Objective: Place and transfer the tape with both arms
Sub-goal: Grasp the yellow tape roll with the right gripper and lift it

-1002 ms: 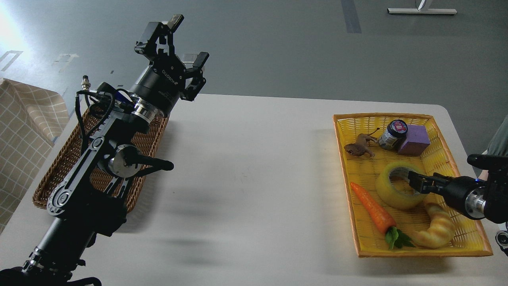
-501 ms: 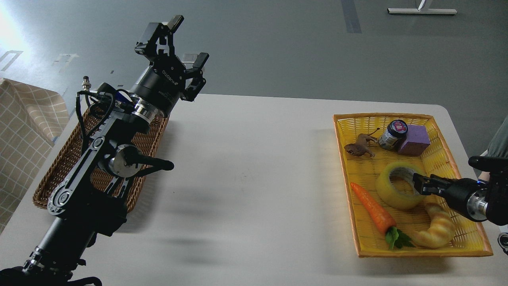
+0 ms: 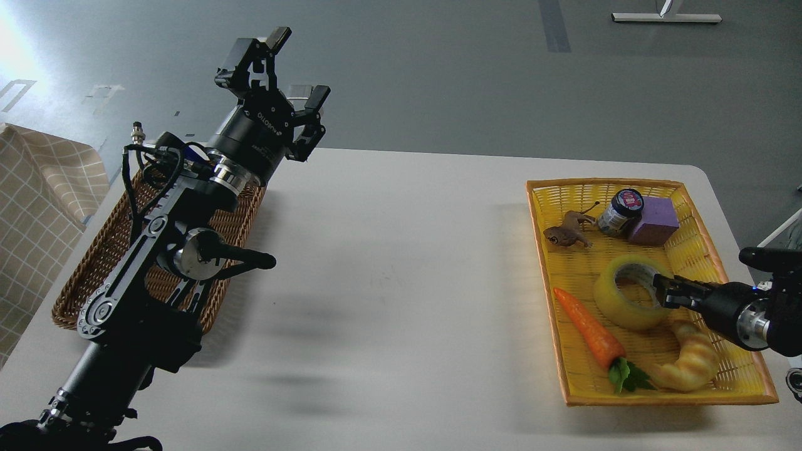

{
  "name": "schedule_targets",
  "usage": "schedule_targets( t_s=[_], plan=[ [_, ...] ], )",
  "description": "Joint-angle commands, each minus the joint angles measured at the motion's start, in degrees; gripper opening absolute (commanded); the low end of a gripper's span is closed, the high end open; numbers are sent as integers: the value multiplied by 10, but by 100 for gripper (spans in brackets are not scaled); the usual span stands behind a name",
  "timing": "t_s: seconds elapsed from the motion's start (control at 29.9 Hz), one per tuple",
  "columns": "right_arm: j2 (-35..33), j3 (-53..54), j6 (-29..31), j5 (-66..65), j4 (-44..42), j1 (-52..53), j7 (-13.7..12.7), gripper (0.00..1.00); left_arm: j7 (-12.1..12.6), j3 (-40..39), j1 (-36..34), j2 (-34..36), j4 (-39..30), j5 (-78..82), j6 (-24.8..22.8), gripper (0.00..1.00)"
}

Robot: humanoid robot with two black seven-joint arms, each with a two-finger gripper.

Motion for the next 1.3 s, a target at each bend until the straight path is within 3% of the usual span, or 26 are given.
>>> schedule_targets(
  t_s=[0.0,0.23,0.53,0.77,0.97,1.27],
  plan=[
    [0,0,0,0,3,0,0,23,0,0,-2,0,0,0,0,98],
    [4,0,0,0,4,-4,-1,13,0,-1,0,2,0,0,-1,98],
    [-3,4,0,15,12,-3,0,12,0,-1,3,2,0,0,-1,98],
    [-47,10,0,47,42,6,0,12,0,-1,4,3,-1,1,0,98],
    [-76,13,0,70,58,72,0,12,0,-1,5,2,-2,1,-1,98],
    [-67,0,0,76,55,199,-3,12,0,-1,6,3,-3,1,0,98]
  ],
)
